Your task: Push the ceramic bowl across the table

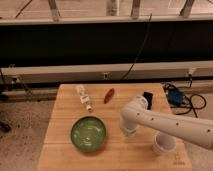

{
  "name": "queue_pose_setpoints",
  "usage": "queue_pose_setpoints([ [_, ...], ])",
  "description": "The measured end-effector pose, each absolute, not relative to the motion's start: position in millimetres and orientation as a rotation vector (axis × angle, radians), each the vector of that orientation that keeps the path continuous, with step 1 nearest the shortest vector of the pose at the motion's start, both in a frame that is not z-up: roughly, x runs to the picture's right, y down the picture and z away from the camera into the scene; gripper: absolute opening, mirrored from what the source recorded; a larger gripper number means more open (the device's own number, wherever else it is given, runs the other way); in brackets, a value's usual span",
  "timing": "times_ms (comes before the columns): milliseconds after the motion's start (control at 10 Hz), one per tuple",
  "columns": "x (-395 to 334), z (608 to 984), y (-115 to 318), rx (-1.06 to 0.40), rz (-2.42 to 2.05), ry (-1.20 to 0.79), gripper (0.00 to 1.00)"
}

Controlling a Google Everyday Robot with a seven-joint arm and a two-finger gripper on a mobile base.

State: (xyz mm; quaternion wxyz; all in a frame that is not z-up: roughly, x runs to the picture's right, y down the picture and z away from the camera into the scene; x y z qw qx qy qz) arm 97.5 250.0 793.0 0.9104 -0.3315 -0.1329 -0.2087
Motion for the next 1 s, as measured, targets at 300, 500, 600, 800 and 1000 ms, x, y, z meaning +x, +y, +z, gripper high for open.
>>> queue_pose_setpoints([
  [300, 84.6, 793.4, 251.2, -0.694, -0.465, -0.29, 0.0],
  [500, 55.2, 793.7, 250.8, -0.695, -0.518, -0.314, 0.0],
  [600, 43.3, 793.6, 251.2, -0.697, -0.542, -0.324, 0.0],
  [800, 31.9, 792.8, 250.9, -0.701, -0.58, -0.333, 0.0],
  [1000, 13.9, 790.2, 251.4, -0.702, -0.616, -0.337, 0.0],
])
